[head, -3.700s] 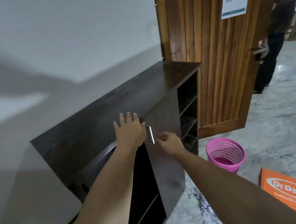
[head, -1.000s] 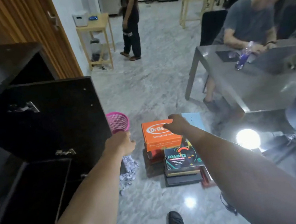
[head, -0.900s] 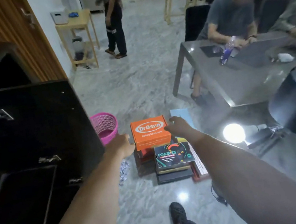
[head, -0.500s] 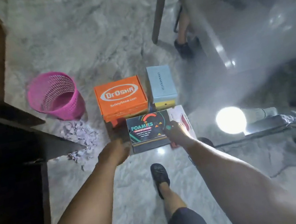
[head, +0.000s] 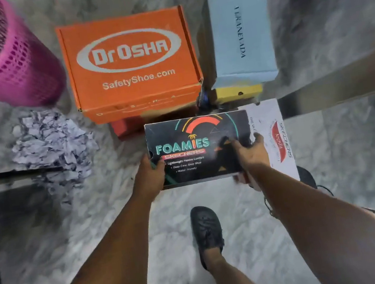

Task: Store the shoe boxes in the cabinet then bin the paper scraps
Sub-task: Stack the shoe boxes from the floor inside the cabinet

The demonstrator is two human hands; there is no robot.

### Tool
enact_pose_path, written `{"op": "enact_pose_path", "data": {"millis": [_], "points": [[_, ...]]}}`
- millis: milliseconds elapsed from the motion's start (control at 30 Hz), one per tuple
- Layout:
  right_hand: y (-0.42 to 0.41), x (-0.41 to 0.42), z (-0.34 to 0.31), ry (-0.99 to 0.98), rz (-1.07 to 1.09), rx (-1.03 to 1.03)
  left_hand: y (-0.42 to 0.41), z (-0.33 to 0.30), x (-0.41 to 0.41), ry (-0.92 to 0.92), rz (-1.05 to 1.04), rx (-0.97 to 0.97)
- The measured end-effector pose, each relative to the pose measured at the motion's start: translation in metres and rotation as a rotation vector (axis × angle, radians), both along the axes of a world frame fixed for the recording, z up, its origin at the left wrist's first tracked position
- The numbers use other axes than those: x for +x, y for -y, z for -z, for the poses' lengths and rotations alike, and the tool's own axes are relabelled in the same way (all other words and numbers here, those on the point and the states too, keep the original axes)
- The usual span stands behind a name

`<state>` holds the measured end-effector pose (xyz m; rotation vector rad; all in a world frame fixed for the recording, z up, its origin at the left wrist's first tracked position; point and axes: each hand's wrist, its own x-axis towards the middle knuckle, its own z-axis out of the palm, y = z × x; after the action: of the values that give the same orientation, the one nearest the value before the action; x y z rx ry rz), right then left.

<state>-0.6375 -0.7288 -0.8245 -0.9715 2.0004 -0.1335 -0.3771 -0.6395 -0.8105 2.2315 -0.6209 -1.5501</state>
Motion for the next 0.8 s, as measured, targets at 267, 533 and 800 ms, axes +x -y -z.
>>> {"op": "enact_pose_path", "data": {"millis": [267,533,800], "points": [[-0.037,-0.007,0.019,0.0,-0.097,-0.097,-0.048,0.023,-0.012,-0.175,-0.436,-0.134],[-0.126,0.095,-0.059,0.121,-0.395,-0.133,-0.205,-0.026,0.041,-0.147,-0.9,-0.126],[-0.258,0.29,-0.077,0.377,-0.757,-0.127,-0.415,-0.057,0.141,0.08,-1.478,-0.149]]}}
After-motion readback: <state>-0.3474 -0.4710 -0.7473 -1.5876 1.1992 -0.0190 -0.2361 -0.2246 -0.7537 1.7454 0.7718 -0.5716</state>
